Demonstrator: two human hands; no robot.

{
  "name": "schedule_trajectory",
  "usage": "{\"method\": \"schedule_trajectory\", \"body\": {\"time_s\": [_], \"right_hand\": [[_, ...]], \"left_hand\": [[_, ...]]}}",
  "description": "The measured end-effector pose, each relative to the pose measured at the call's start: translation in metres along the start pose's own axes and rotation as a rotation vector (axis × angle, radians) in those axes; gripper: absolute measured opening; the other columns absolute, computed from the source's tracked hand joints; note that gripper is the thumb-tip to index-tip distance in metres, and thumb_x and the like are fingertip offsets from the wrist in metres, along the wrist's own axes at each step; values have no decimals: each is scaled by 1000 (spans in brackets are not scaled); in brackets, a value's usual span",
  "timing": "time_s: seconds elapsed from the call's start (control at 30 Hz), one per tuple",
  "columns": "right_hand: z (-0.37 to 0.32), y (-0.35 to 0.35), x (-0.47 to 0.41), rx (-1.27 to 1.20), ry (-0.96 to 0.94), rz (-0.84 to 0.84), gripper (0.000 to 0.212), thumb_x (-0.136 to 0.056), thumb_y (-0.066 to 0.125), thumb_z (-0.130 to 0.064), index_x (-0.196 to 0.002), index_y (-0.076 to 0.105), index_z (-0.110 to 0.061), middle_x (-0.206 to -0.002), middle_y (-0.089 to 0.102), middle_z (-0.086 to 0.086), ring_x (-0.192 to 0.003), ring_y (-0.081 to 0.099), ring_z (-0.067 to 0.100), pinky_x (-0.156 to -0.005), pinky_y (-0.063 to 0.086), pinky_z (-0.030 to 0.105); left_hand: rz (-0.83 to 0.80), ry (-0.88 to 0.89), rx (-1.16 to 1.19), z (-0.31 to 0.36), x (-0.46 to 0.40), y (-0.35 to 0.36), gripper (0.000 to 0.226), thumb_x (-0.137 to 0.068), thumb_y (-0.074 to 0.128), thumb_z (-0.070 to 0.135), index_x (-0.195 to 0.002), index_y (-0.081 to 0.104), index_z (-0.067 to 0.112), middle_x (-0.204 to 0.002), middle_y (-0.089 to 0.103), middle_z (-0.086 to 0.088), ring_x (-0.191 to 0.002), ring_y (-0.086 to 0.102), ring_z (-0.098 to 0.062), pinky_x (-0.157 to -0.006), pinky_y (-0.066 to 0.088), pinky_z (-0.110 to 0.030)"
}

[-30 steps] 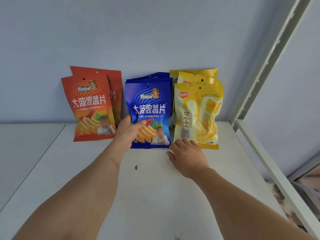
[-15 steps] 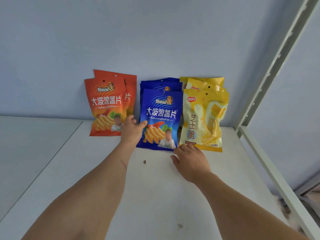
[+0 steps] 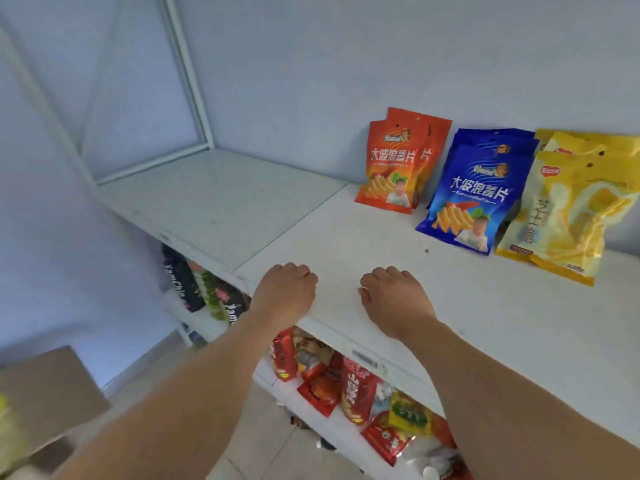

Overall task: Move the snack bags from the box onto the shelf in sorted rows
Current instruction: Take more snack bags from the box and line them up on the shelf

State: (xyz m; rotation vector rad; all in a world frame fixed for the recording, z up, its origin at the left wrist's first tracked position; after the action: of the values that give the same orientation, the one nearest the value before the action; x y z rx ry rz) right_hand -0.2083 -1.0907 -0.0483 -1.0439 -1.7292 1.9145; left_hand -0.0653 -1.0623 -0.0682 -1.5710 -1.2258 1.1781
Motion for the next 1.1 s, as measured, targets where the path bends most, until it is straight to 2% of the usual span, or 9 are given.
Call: {"method": "schedule_trajectory", "body": {"time_s": [0.13, 0.23, 0.33, 0.47, 0.57, 0.63, 0.7, 0.8, 1.1], "right_hand": [[-106, 1, -4, -26, -187, -4, 34, -107, 31, -32, -124, 58, -20, -119, 61, 0, -111, 55, 24, -96, 42, 35], [-187, 11, -4, -3, -299, -22, 26, -105, 38, -29, -118, 59, -21, -117, 62, -1, -110, 55, 24, -95, 43, 36], [-273, 22, -2, 22, -408, -10, 19, -101, 46, -29, -109, 61, -22, -109, 64, 0, -103, 59, 24, -87, 45, 37], [-392, 47, 4, 18, -468, -65, 9, -90, 64, -27, -86, 67, -19, -84, 67, 3, -80, 64, 27, -69, 50, 38], [-483, 66, 11, -20, -522, -50, 16, -78, 77, -23, -71, 63, -19, -69, 63, 2, -63, 62, 26, -55, 48, 34], [-543, 75, 16, -46, -555, -56, 18, -76, 79, -25, -69, 63, -20, -67, 63, 1, -61, 61, 24, -53, 47, 33], [-599, 87, 21, -91, -597, -122, 12, -88, 69, -28, -80, 67, -18, -78, 67, 2, -71, 63, 24, -62, 49, 35], [-671, 109, 28, -156, -673, -170, 25, -101, 46, -32, -97, 66, -17, -96, 67, 3, -89, 61, 26, -77, 47, 39], [-848, 195, -9, -313, -742, -333, 27, -106, 33, -35, -108, 58, -24, -103, 58, -8, -85, 45, 11, -75, 39, 26]], "left_hand": [[-22, -127, -64, -60, 95, -13, 32, -104, 37, 25, -117, 65, 16, -117, 65, -3, -105, 61, -26, -85, 45, -39], [-48, -235, -72, -101, 168, -18, 30, -104, 39, 23, -117, 64, 16, -118, 65, -3, -105, 61, -27, -87, 44, -37], [-107, -339, -85, -144, 244, -13, 27, -103, 40, 23, -116, 62, 16, -117, 64, -4, -105, 60, -28, -85, 43, -37], [-194, -448, -97, -204, 353, 2, 29, -102, 38, 21, -116, 62, 13, -116, 62, -7, -105, 59, -31, -84, 41, -39], [-245, -496, -67, -251, 434, 19, 29, -101, 39, 21, -116, 62, 14, -118, 63, -7, -105, 59, -31, -86, 43, -40], [-291, -519, -42, -279, 486, 33, 29, -101, 39, 22, -118, 62, 14, -119, 63, -7, -105, 59, -31, -89, 46, -41], [-321, -563, -33, -306, 535, 43, 30, -103, 39, 24, -120, 61, 15, -120, 63, -6, -107, 59, -28, -92, 46, -41], [-342, -638, -5, -339, 597, 56, 31, -104, 39, 28, -125, 59, 17, -124, 62, -3, -109, 59, -25, -95, 47, -40], [-438, -910, 98, -466, 741, 138, 37, -103, 45, 40, -134, 52, 21, -134, 58, 0, -121, 55, -22, -97, 44, -36]]}}
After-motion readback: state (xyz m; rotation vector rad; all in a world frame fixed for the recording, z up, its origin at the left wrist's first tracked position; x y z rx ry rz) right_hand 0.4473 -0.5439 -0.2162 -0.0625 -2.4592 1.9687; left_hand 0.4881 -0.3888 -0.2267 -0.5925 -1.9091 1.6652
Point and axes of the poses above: each hand's wrist, its own x-axis away from the middle knuckle, its own y-axis out of the palm, z = x × y, the point moved 10 cm from there along -x, towards the middle knuckle
